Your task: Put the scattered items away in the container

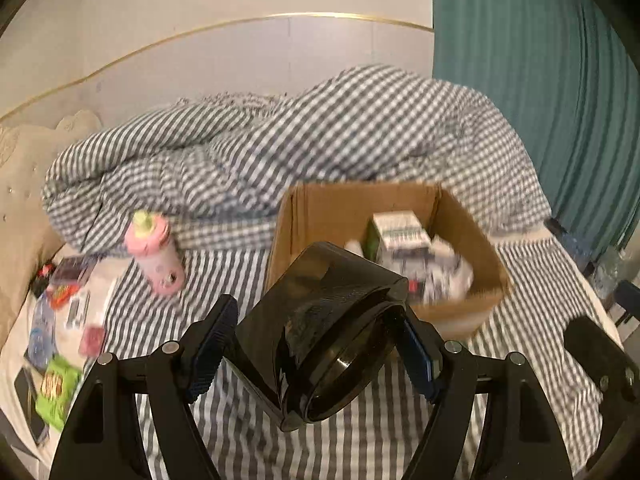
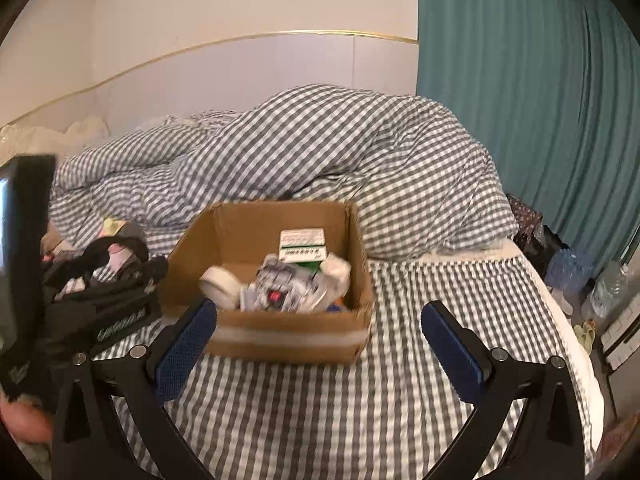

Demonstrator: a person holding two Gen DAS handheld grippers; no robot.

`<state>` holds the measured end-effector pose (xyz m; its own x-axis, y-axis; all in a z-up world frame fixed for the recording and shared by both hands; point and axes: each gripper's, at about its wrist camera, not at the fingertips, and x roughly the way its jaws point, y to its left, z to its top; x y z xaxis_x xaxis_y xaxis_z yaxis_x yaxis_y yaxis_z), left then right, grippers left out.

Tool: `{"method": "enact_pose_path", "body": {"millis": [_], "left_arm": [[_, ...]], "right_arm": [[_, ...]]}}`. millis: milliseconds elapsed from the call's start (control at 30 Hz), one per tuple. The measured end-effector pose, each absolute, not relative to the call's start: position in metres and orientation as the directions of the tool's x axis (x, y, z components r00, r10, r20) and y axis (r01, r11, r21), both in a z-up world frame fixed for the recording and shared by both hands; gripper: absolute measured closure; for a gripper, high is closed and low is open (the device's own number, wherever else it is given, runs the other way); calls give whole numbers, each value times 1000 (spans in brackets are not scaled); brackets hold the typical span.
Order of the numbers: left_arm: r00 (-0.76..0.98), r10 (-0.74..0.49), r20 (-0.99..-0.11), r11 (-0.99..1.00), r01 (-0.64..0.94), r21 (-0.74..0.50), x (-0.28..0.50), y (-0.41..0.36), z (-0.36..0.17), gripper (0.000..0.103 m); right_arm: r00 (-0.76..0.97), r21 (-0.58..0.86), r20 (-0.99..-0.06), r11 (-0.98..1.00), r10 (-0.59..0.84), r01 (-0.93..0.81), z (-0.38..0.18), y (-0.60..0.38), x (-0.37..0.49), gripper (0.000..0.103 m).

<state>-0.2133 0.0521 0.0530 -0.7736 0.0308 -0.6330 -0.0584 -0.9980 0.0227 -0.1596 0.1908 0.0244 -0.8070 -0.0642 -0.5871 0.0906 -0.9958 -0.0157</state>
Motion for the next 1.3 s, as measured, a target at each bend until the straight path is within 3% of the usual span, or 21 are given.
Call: {"method": "enact_pose_path", "body": {"millis": [200, 233, 267, 300, 400, 567, 1067, 1300], "left_arm": [[-747, 45, -663, -997, -76, 18, -282, 72, 35, 25], [-746, 59, -663, -996, -84, 6, -289, 74, 31, 21], [-741, 82, -667, -995, -102, -9, -295, 77, 24, 2], [-739, 77, -670, -995, -104, -1, -300, 80, 18, 0], [-739, 18, -673, -997, -68, 48, -305, 83, 1, 0], [-707, -10, -707, -1000, -8, 21, -301, 70, -7, 0], [-828, -19, -561, -998, -16, 58, -158, 64, 95, 0], [-847, -49, -529, -998, 20, 61, -94, 60, 78, 0]], "right_arm": [[-761, 2, -647, -997, -56, 72, -6, 207, -208, 0], [-752, 7, -656, -998, -55, 67, -11, 209, -214, 0], [-745, 12, -664, -998, -54, 61, -17, 213, -218, 0], [-739, 17, -672, -999, -50, 52, -22, 217, -223, 0], [-724, 39, -688, -999, -44, 23, -34, 228, -227, 0], [-724, 59, -688, -998, -44, 4, -28, 236, -214, 0], [-830, 40, -556, -999, -51, 34, 65, 228, -88, 0], [-816, 60, -575, -998, -60, 32, 22, 226, -43, 0]]}}
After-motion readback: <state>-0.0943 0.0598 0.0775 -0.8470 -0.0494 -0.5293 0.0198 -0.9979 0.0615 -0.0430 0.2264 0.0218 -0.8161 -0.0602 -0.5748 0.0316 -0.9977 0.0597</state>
